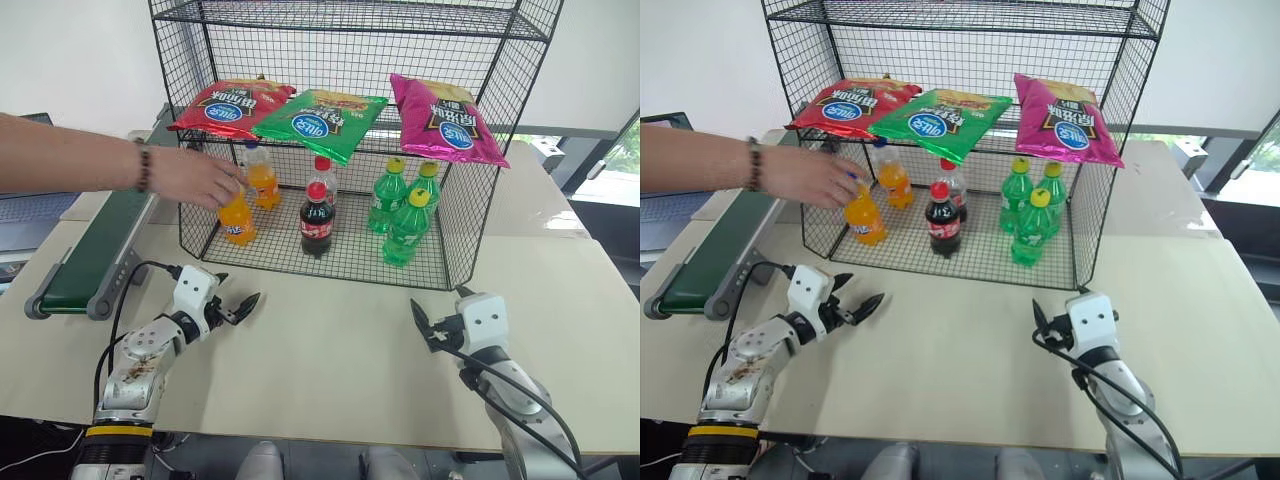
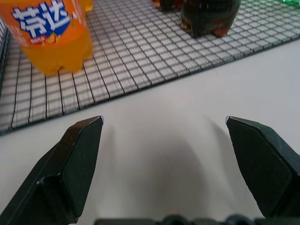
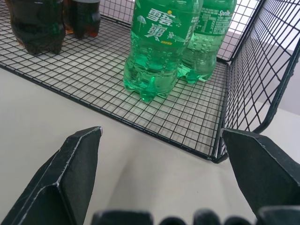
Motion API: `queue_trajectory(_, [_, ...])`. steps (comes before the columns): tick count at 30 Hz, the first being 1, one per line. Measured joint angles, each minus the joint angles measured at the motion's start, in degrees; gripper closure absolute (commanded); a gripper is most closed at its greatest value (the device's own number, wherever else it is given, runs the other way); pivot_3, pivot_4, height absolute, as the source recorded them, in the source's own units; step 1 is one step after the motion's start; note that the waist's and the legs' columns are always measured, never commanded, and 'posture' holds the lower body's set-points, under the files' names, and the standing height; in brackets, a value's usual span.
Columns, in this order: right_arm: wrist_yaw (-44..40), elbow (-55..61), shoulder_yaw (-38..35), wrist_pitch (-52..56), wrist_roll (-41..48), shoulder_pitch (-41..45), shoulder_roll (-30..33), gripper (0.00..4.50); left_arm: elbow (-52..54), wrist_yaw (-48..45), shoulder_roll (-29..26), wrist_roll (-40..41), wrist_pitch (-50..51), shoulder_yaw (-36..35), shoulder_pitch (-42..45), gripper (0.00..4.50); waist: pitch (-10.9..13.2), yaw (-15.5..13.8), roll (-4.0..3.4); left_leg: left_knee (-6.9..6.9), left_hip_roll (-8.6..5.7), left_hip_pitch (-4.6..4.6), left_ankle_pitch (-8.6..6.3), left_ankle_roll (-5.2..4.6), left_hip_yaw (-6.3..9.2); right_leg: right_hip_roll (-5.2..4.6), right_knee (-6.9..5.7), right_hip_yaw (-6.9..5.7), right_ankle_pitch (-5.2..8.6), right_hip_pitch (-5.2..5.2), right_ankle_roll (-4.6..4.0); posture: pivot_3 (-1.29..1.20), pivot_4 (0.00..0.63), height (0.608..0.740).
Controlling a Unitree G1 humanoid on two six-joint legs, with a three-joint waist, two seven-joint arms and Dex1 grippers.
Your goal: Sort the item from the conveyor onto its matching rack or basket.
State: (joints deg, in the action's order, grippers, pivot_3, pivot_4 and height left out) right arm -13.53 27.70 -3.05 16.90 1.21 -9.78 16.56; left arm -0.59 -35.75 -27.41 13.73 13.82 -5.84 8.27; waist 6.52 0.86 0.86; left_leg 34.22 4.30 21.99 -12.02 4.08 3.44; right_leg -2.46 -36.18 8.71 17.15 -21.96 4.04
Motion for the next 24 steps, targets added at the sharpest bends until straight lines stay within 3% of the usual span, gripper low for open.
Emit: queue_trajectory(24, [-0.1,0.0,0.0,0.1,0.0,0.3,0.0,0.0,0.0,-0.4,-0.8,0.1,0.0,-1.6,-0.2,0.03,0.0,0.0,0.0,0.0,0.0,0.0,0.0,0.0,0.0,0.0,0.0,0.0,0.0,0.0,0.0,0.0,0.15,0.74])
